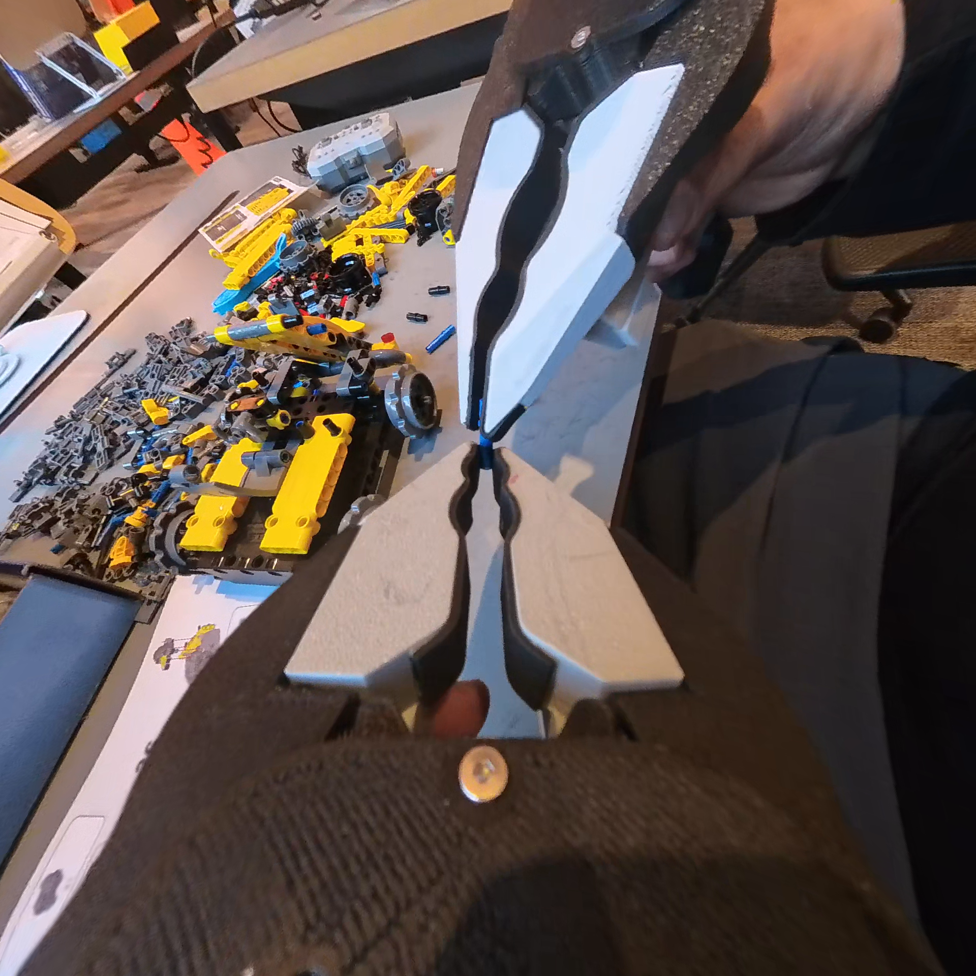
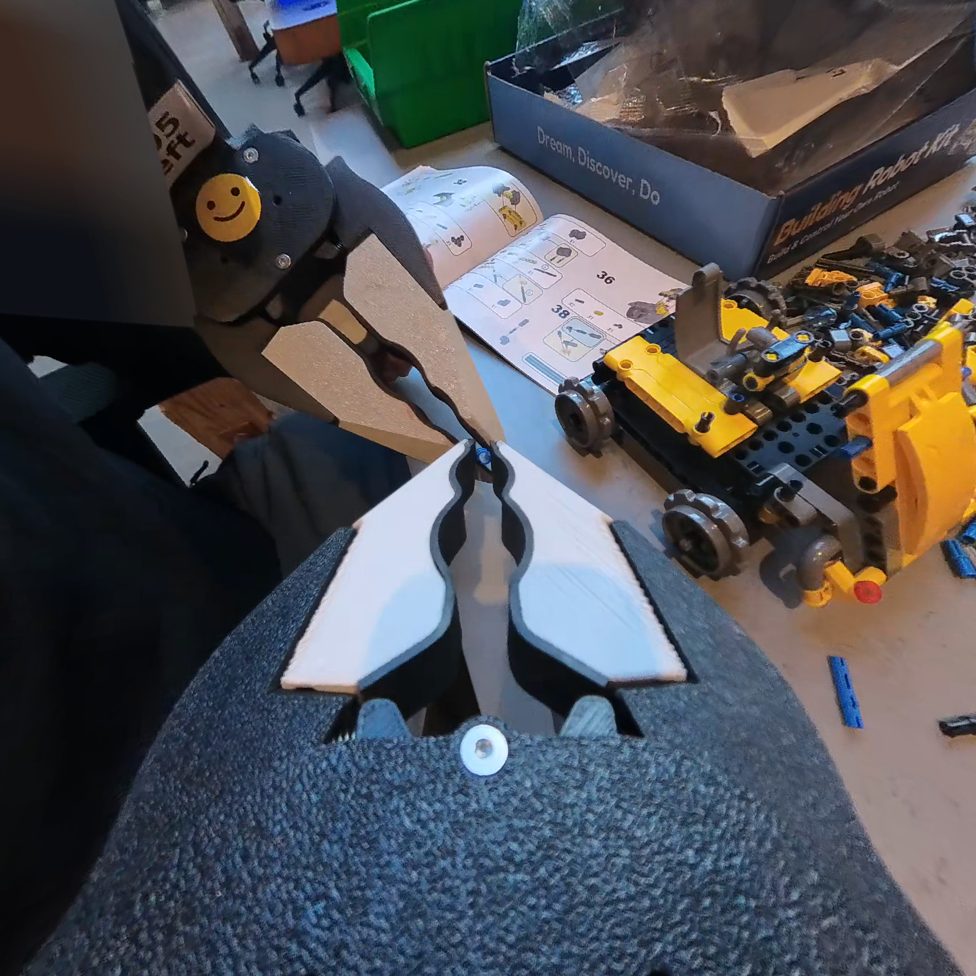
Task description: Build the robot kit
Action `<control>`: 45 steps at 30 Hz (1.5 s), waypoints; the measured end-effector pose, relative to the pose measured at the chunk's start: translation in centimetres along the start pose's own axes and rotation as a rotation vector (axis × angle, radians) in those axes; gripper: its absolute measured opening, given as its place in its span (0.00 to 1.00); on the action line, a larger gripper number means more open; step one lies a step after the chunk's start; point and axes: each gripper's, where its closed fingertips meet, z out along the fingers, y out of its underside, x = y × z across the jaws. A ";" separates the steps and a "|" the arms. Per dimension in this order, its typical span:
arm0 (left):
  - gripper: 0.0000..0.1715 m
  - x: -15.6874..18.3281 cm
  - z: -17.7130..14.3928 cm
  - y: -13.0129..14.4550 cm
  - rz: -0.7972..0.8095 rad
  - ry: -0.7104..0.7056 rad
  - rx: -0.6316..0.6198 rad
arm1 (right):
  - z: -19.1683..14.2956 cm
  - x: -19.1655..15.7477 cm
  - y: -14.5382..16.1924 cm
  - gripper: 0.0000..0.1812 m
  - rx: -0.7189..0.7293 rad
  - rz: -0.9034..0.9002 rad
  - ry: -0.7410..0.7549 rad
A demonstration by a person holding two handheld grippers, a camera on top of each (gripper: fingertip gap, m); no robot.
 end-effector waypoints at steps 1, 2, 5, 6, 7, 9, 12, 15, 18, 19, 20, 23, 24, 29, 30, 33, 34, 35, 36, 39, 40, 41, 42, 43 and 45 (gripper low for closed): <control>0.02 0.0 0.1 0.0 -0.010 0.002 0.000 | 0.0 0.0 0.1 0.03 -0.001 -0.006 0.007; 0.02 0.1 0.2 0.0 -0.026 0.009 0.000 | -0.1 0.1 0.2 0.03 0.000 -0.010 0.015; 0.08 0.2 0.2 0.0 -0.095 0.044 0.007 | -0.7 0.9 0.6 0.03 0.001 -0.007 0.057; 0.11 0.2 0.3 0.1 -0.116 0.050 0.000 | -1.2 1.3 0.6 0.03 0.007 0.007 0.069; 0.13 0.1 0.3 0.4 -0.130 0.054 -0.012 | -1.7 1.9 0.6 0.03 0.014 0.025 0.091; 0.15 -0.1 0.5 0.8 -0.151 0.061 -0.040 | -3.3 3.7 0.8 0.03 0.030 0.063 0.167; 0.15 0.0 1.1 0.6 -0.170 0.081 -0.045 | -6.3 6.4 1.2 0.03 0.067 0.132 0.264; 0.16 0.8 2.3 0.2 -0.207 0.129 -0.069 | -8.5 8.1 2.2 0.03 0.090 0.204 0.308; 0.16 1.5 3.8 0.2 -0.204 0.141 -0.116 | -9.1 8.6 3.2 0.03 0.096 0.239 0.309; 0.16 1.5 4.3 0.1 -0.199 0.133 -0.130 | -8.9 8.6 3.6 0.03 0.082 0.241 0.299; 0.17 1.5 4.9 -0.1 -0.202 0.129 -0.135 | -8.7 8.6 4.0 0.03 0.062 0.242 0.293; 0.17 1.8 6.4 -1.2 -0.208 0.142 -0.148 | -8.0 8.7 4.8 0.03 0.015 0.247 0.268; 0.17 1.6 7.0 -1.0 -0.192 0.129 -0.176 | -7.8 8.7 4.9 0.03 0.003 0.249 0.259; 0.18 0.9 9.0 0.9 -0.147 0.087 -0.312 | -7.1 8.7 6.0 0.03 -0.082 0.237 0.222; 0.15 1.2 9.1 0.9 -0.159 0.105 -0.302 | -7.2 8.7 6.0 0.03 -0.095 0.227 0.221; 0.14 1.3 9.2 0.8 -0.174 0.127 -0.295 | -7.3 8.5 6.0 0.03 -0.137 0.195 0.208; 0.14 1.4 9.1 0.9 -0.171 0.138 -0.294 | -7.4 8.4 6.0 0.03 -0.154 0.183 0.200; 0.14 1.5 9.0 0.9 -0.167 0.150 -0.293 | -7.4 8.1 6.1 0.03 -0.174 0.170 0.192; 0.14 1.5 8.8 1.0 -0.165 0.160 -0.292 | -7.5 7.9 6.1 0.03 -0.195 0.153 0.188; 0.14 2.0 8.0 1.2 -0.165 0.191 -0.289 | -7.3 7.0 6.5 0.03 -0.259 0.107 0.172; 0.13 2.1 7.6 1.4 -0.166 0.196 -0.288 | -7.2 6.6 6.5 0.03 -0.272 0.096 0.161; 0.13 2.2 7.2 1.5 -0.169 0.202 -0.288 | -7.0 6.2 6.5 0.03 -0.283 0.086 0.153; 0.13 2.4 6.9 1.7 -0.171 0.207 -0.288 | -6.7 5.9 6.5 0.03 -0.288 0.076 0.148; 0.13 2.5 6.5 1.8 -0.171 0.208 -0.288 | -6.5 5.6 6.4 0.03 -0.289 0.069 0.143; 0.13 2.7 5.9 2.1 -0.176 0.212 -0.289 | -5.9 5.2 6.0 0.03 -0.286 0.059 0.133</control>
